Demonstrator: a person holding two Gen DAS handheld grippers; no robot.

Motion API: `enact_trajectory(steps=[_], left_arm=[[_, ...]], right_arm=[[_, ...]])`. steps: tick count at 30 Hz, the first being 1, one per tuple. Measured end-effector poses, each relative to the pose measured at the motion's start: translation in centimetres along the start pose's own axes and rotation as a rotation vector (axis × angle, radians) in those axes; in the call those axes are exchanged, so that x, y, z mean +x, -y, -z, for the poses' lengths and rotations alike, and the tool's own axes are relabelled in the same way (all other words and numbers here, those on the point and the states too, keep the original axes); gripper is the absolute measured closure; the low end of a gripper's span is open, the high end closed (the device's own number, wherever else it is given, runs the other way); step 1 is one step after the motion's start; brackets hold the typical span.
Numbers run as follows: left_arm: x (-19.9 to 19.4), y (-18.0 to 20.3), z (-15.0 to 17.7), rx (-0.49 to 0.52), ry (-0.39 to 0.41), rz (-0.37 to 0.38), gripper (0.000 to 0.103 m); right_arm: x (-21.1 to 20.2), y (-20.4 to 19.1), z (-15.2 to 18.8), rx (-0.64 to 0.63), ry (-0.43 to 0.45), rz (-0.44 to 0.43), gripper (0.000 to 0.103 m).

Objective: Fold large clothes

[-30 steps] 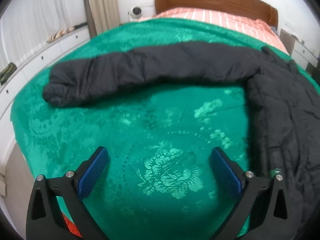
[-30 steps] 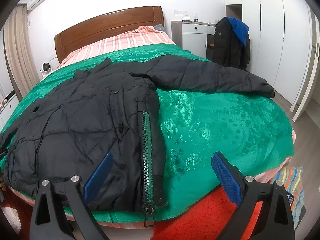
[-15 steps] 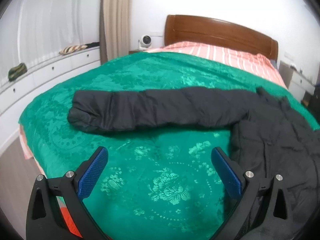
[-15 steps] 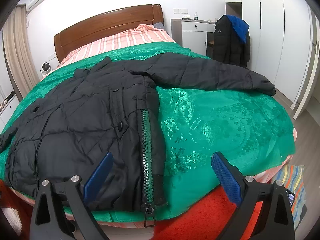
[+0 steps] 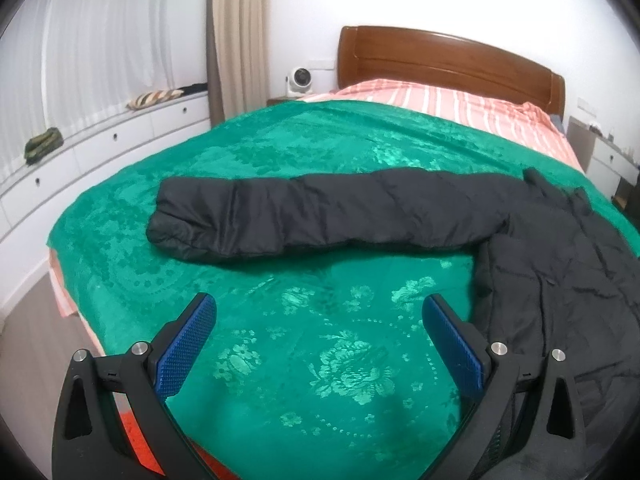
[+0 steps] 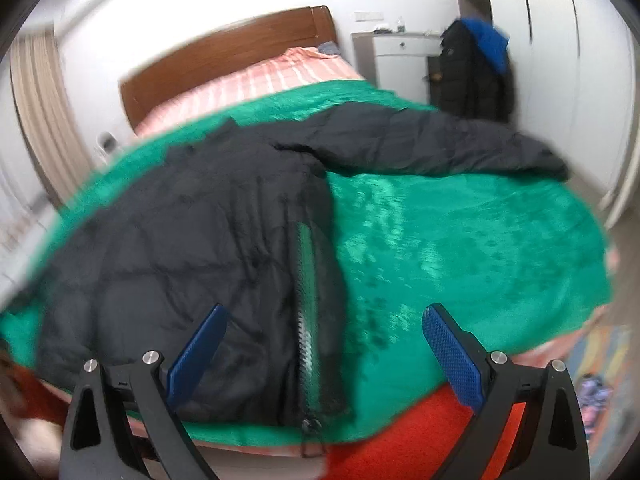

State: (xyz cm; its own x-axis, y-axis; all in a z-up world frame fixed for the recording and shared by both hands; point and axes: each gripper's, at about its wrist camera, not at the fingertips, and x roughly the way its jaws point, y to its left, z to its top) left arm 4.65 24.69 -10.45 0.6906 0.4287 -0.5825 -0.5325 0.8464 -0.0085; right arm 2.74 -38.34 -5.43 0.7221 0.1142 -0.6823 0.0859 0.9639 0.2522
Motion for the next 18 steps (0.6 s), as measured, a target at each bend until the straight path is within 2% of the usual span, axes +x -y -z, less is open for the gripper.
enact_trajectory(steps=[5,6,8,11,15,18], left_arm=[[-0.2,-0.2,0.2,0.001,0.004,-0.009,0.000],[-0.2,-0.2,0.3,0.001,0.002,-0.010,0.000],[0.1,-0.2,0.5,0.001,-0.009,-0.011,0.000],[0.1,-0.1,0.5,0.009,-0.012,-0.013,0.000],[0.1,-0.1,0.5,0.014,-0.011,-0.025,0.000],[0.2,0.0,0.7,0.011,-0.018,-0.034,0.000]], right_arm=[[0.5,10.0,-4.5,0.310,0.109,-0.098,0.005],[1.3,13.4,-5.3,0.426,0.113,-0.093,0.004],[2.8,17.9,-6.1,0.572,0.100,-0.063,0.004],[5.1,23.4,-7.2,0.745,0.130,-0.061,0.004],[9.2,28.7,-8.9,0.937,0.164,-0.082,0.005],[11.2,30.2,-10.2,1.034,0.162,-0.063,0.005]])
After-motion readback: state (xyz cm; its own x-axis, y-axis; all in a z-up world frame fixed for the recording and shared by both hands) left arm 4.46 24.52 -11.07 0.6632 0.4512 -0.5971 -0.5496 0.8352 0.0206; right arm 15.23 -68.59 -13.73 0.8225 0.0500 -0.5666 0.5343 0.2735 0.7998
